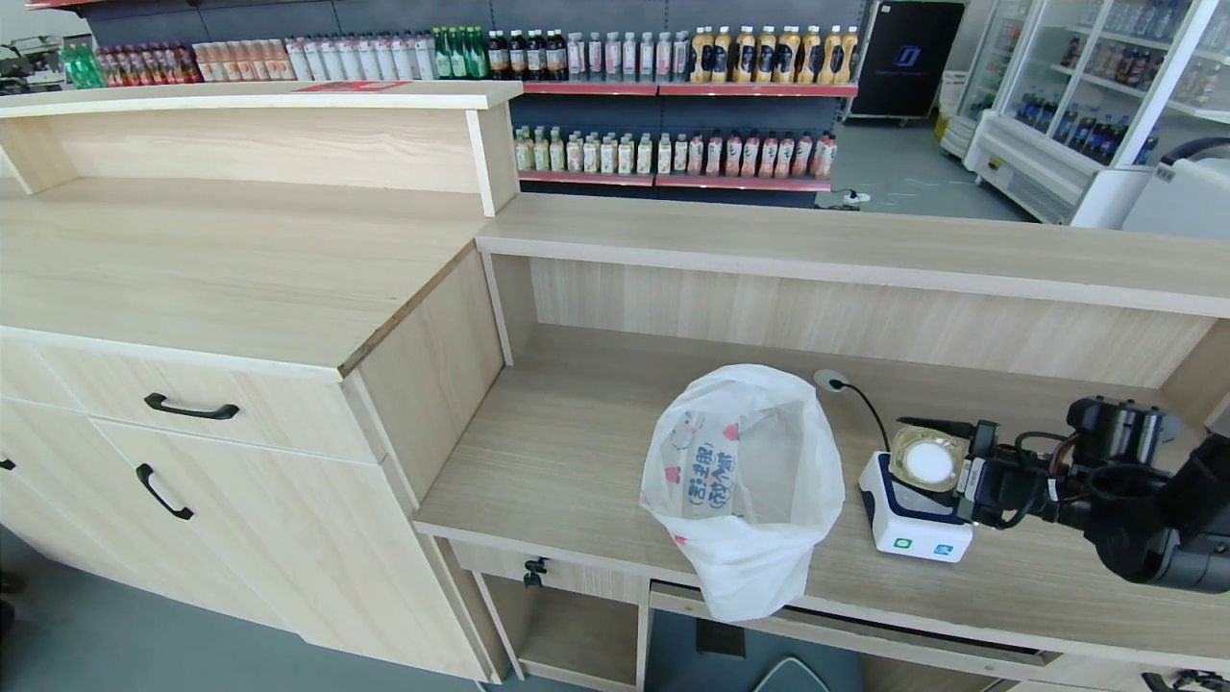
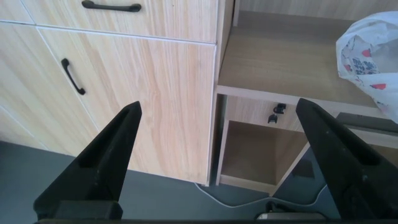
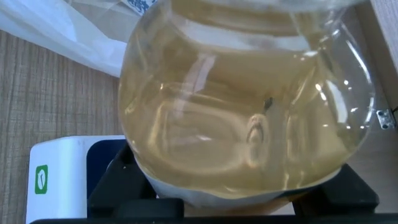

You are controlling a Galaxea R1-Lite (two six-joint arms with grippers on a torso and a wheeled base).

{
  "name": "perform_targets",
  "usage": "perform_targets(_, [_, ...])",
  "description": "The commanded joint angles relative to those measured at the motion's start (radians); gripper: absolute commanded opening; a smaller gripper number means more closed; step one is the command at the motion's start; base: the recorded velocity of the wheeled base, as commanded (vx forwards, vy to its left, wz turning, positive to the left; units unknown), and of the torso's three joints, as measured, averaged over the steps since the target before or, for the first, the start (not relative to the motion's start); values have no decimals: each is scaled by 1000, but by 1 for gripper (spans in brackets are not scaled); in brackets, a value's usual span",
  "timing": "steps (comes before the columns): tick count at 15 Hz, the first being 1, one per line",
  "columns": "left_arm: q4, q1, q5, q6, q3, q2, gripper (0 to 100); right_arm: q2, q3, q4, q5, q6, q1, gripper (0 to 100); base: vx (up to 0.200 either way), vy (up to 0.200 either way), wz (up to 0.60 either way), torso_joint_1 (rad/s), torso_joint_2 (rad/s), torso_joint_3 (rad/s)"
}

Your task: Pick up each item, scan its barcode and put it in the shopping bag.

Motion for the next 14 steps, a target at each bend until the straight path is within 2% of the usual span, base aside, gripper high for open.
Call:
perform_targets(1, [0,1,0,1,0,0,100,-52,-32,10,-2,52,0,0,0,0,0,0,0,0])
perform_targets(4, [0,0,1,1,0,0,100,-289,-101,91,-94,380,-6,0,0,0,0,0,0,0])
perform_targets(6, [0,1,1,-1,0,0,100,-487,-71,191,-249,635,-23,0,0,0,0,0,0,0])
perform_targets(8, [0,0,1,-1,0,0,100,-599,-38,235,-417,785,-35,0,0,0,0,0,0,0])
perform_targets(9, [0,0,0,-1,0,0,100,-647,11,235,-492,833,-35,0,0,0,0,0,0,0])
perform_targets(11, [0,0,0,-1,0,0,100,-700,97,235,-608,844,-49,0,0,0,0,0,0,0])
perform_targets(14, [0,0,1,-1,0,0,100,-714,114,217,-631,847,-91,0,0,0,0,0,0,0])
